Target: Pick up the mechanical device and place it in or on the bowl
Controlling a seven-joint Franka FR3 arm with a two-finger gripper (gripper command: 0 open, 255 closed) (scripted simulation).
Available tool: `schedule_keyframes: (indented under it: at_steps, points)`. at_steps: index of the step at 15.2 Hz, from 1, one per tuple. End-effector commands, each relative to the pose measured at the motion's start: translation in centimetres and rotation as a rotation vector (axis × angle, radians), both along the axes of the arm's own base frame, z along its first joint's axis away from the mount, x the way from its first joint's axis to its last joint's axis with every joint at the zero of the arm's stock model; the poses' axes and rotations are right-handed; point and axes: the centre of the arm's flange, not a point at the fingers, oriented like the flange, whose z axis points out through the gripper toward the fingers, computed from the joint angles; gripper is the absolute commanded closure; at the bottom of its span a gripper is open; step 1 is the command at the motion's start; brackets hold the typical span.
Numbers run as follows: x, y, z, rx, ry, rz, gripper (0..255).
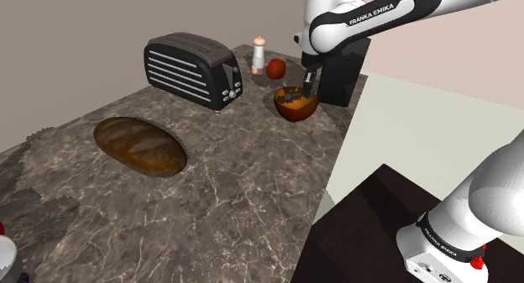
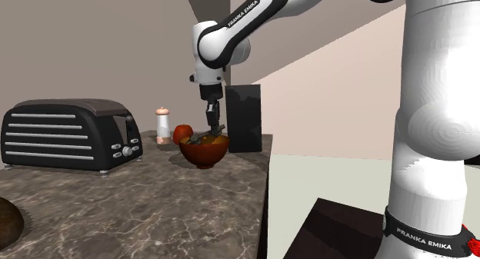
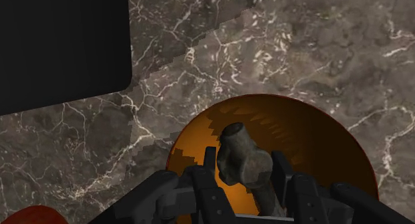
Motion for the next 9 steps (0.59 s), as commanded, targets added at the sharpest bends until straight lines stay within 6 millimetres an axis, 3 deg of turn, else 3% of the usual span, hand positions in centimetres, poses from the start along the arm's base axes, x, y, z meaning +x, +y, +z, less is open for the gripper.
schedule_keyframes:
  at_steps: [1, 5, 6, 9]
  points:
    - [-0.01, 0.00, -0.05, 0.000, 0.000, 0.000, 255]
    - [-0.01, 0.00, -0.05, 0.000, 0.000, 0.000, 255]
    - [-0.01, 0.00, -0.06, 0.000, 0.000, 0.000, 0]
    - [-0.01, 0.00, -0.05, 0.000, 0.000, 0.000, 0]
